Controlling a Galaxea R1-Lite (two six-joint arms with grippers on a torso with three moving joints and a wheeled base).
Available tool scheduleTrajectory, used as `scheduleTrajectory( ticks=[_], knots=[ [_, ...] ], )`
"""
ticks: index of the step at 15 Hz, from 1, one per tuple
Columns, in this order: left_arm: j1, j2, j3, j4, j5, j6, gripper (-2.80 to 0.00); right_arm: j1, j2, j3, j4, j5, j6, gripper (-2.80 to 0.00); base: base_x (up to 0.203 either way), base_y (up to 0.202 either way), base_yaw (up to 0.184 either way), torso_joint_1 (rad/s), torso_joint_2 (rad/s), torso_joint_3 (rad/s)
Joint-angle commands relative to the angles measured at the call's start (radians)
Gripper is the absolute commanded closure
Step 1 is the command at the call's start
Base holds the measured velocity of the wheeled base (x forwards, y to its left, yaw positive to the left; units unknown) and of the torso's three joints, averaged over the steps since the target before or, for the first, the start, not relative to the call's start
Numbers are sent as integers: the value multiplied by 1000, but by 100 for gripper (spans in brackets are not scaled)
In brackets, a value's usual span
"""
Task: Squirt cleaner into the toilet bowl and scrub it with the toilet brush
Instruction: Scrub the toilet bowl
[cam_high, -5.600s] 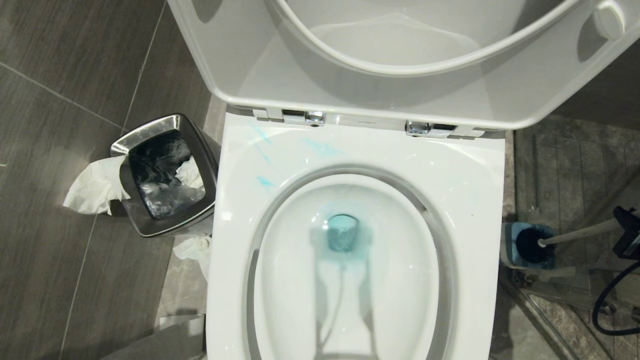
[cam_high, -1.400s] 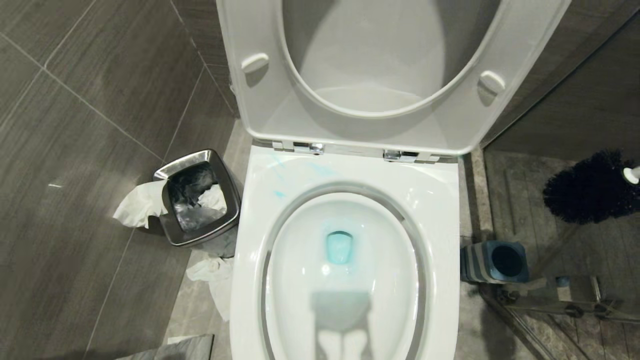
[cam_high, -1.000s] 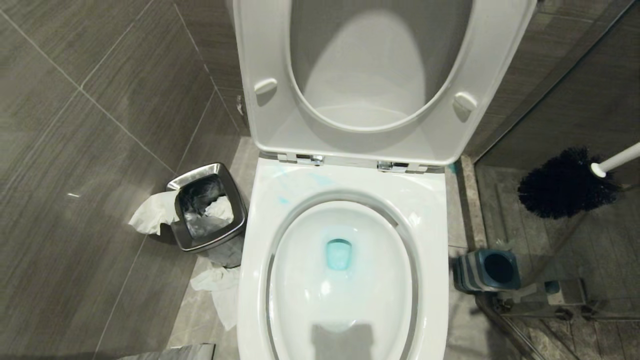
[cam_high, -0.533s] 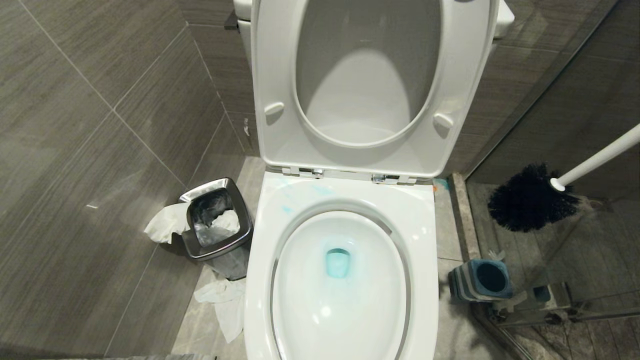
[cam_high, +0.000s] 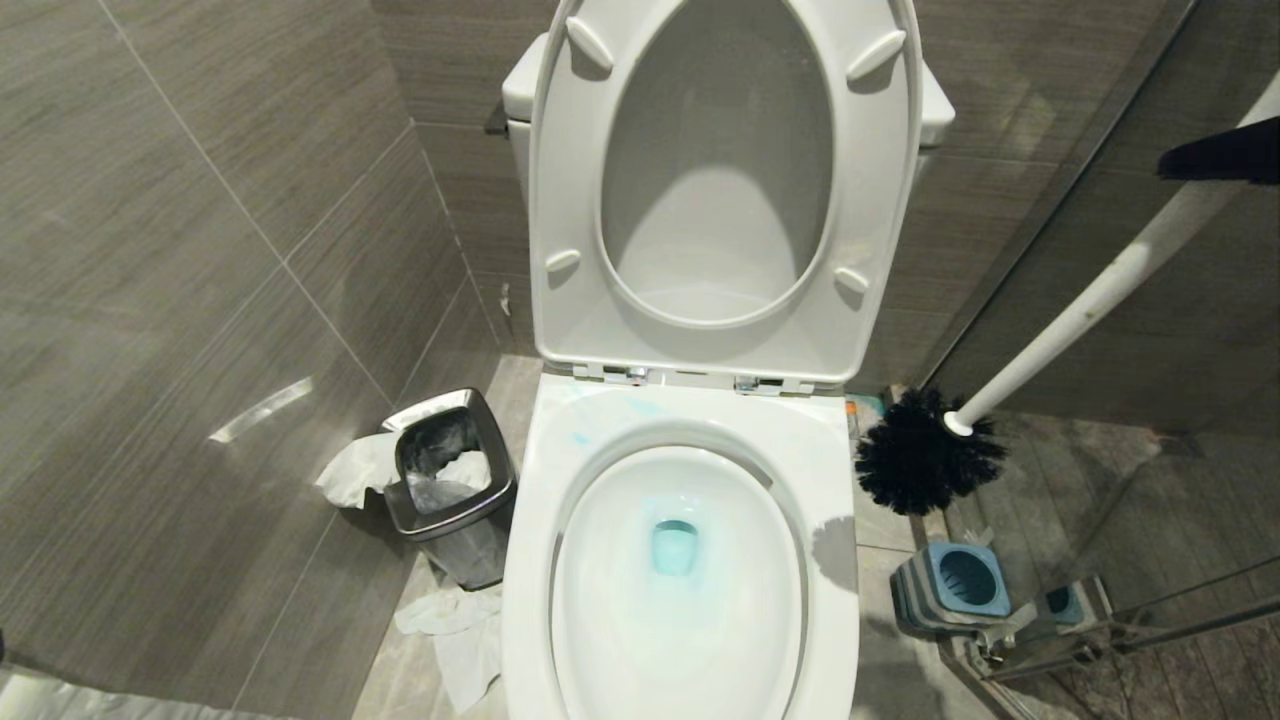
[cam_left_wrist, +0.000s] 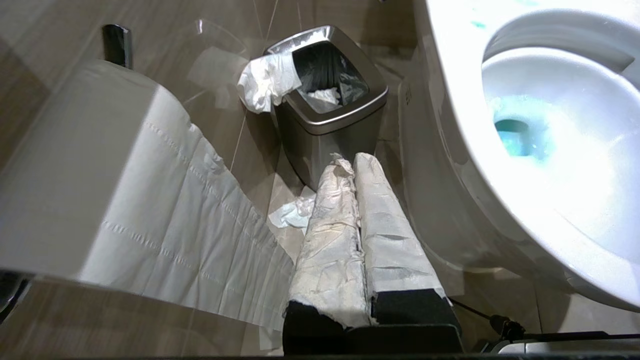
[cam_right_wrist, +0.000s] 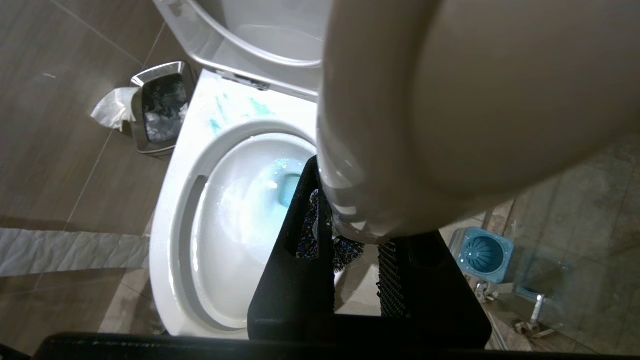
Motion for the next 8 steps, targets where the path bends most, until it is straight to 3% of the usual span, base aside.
scheduleTrajectory(
  ticks=[1,3,8],
  knots=[
    [0,2,3,0,0,0,0,41,85,4,-28,-32,12,0,0,0,0,2,2,217],
    [0,2,2,0,1,0,0,42,140,7,-99,-70,20,0,0,0,0,1,2,203],
    [0,2,2,-2,4,-6,0,48,260,22,-139,-71,85,0,0,0,0,1,0,203]
  ],
)
